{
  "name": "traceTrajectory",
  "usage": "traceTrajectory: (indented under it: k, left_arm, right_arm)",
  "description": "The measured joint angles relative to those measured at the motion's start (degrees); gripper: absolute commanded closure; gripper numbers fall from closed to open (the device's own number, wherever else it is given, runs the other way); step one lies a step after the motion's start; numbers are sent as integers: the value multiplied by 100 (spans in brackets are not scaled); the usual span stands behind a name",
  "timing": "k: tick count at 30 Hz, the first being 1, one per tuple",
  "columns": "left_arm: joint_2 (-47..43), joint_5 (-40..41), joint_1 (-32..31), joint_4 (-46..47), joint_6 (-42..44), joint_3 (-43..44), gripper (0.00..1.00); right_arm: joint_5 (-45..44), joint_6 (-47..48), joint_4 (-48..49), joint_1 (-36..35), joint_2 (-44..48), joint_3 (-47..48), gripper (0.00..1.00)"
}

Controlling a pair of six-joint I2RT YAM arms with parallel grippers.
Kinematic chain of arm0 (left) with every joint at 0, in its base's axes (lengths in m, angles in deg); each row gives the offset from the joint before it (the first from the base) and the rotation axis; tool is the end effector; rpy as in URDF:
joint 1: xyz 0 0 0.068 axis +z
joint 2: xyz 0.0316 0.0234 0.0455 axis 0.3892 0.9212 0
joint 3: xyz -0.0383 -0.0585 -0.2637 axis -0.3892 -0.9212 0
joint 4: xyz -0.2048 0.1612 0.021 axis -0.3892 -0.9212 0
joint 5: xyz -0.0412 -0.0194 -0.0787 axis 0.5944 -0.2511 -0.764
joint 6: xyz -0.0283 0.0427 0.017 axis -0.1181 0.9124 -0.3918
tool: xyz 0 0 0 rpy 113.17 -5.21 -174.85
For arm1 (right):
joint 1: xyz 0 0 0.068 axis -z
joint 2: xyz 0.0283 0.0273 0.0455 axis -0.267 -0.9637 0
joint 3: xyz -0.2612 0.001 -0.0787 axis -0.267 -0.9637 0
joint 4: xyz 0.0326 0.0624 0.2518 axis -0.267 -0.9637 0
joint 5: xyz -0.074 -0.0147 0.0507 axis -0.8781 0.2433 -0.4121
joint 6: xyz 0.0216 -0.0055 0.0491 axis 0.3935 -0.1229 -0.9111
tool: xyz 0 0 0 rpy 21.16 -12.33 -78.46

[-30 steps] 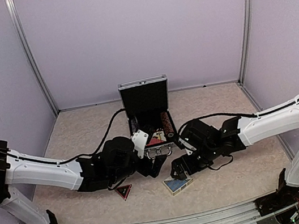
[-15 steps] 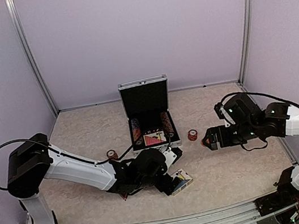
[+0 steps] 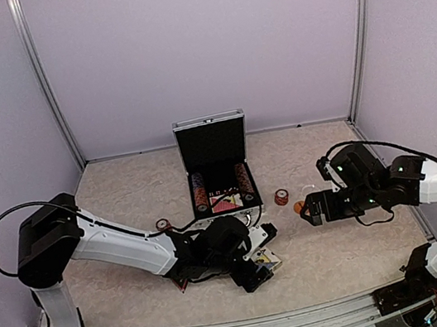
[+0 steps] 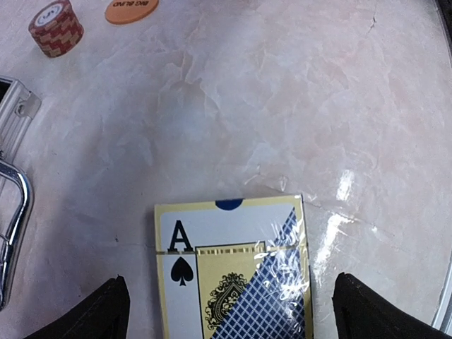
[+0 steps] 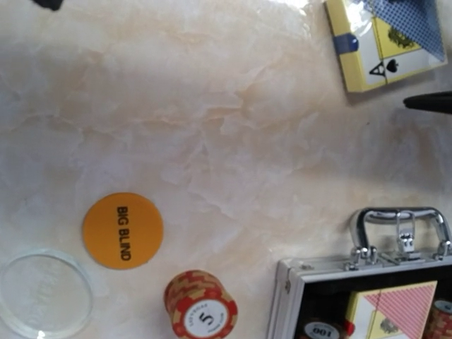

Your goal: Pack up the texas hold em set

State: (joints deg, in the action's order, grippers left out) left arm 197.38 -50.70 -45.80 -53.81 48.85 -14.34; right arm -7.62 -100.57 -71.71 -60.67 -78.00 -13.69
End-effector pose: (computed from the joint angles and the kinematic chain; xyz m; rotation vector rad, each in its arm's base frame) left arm 0.1429 -0.3635 0.1334 1.3297 2.0360 -0.5420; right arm 0.1535 0.1484 0.2389 -0.0554 2.4890 0.5194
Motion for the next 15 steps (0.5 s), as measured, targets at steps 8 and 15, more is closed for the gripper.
traceTrajectory:
  k: [8,15]
  left_arm:
    - [195,-11,52,-142,70,33,1]
    - [238,-68,146,-136,127,66,11]
  right_arm:
    - [61,2,68,0,0,-66,0]
    - [83,15,140,0,-55,-66,0]
